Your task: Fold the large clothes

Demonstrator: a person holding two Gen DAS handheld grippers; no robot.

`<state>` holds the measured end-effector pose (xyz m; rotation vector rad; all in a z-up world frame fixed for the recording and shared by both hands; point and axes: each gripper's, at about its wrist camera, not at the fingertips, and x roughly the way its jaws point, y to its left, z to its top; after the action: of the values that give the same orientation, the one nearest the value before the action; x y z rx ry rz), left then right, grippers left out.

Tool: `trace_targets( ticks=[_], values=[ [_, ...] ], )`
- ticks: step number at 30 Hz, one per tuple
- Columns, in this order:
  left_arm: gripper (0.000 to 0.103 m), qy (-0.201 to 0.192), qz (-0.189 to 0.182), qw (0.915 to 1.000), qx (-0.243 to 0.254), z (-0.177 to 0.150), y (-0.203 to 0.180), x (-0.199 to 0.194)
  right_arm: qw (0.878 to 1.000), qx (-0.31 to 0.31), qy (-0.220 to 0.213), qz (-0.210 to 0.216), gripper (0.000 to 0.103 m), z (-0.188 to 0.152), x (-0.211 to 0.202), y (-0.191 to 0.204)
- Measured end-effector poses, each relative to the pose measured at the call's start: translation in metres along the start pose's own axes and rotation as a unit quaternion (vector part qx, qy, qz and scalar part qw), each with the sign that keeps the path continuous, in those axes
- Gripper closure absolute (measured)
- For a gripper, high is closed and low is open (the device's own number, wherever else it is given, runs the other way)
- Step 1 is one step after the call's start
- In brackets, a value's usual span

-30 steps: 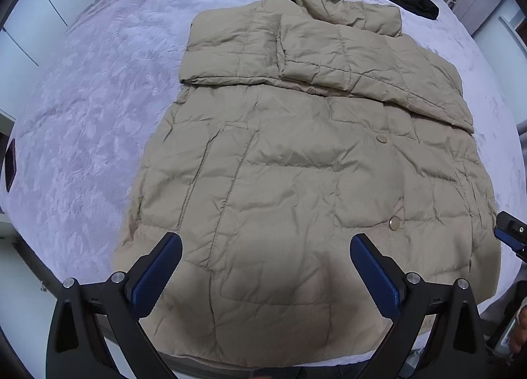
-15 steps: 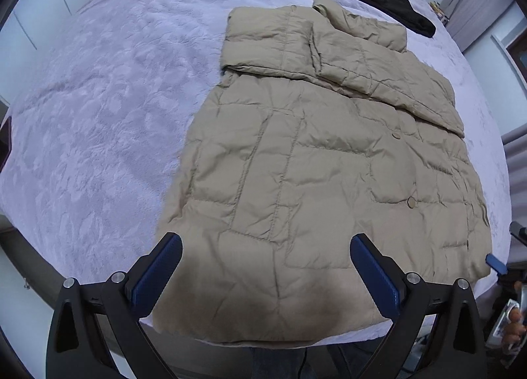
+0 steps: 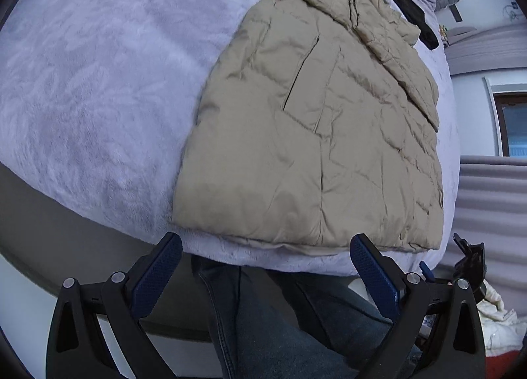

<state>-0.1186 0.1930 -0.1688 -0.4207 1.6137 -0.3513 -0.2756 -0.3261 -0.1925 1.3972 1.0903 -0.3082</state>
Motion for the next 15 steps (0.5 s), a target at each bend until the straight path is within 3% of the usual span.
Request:
trace_targets(
  ticks=[5, 12, 13, 15],
  values=[
    [0.001, 0.023, -0.048, 0.9979, -0.037, -0.002, 0.001, 0.033, 0.999, 0.040, -0.001, 0.016, 0.000, 0.004, 0.010, -0.014],
    [0.003, -0.014, -0.082, 0.9958, -0.038, 0.018, -0.026, 0.038, 0.994, 0.086, -0.022, 0.059, 0.000, 0.012, 0.019, -0.022],
    [0.008, -0.016, -0.085, 0.9955, -0.039, 0.021, -0.027, 0.037, 0.994, 0.089, -0.023, 0.061, 0.000, 0.013, 0.020, -0.022],
    [0.040, -0.013, -0.085, 0.9956, -0.038, 0.025, -0.028, 0.036, 0.993, 0.097, -0.025, 0.060, 0.002, 0.016, 0.023, -0.024]
  ],
)
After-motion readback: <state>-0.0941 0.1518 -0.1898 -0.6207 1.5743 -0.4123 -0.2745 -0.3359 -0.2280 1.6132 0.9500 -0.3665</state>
